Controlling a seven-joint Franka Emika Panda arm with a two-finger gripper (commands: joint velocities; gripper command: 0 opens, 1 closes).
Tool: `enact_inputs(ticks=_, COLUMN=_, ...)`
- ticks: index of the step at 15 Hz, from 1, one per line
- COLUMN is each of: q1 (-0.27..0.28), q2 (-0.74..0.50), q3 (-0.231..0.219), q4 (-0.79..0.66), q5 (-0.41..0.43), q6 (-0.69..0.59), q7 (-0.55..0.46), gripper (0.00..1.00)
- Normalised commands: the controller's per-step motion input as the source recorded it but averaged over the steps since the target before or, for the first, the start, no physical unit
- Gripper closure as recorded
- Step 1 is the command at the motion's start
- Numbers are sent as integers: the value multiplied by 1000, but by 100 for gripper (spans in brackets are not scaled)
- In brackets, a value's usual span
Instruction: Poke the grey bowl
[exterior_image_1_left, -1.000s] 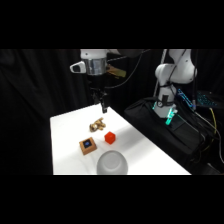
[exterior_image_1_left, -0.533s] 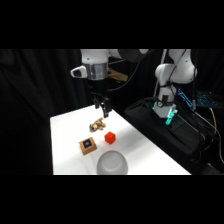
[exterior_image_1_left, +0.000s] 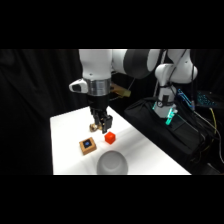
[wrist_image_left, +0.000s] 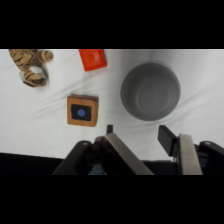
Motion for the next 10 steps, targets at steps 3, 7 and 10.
enact_inputs(ticks=3, q1=45, q2=83, q3=-10, q4=106, q5=29, q6=150, q7=47, gripper=86)
enact_inputs(ticks=7, q1=57, q2=56, q3=12, q4=15, q5=41, q6=156, q7=12, gripper=100)
enact_inputs(ticks=10, q1=61, q2=131, q3=25, q4=-38, q5=42, q6=197, q7=-14, gripper=100)
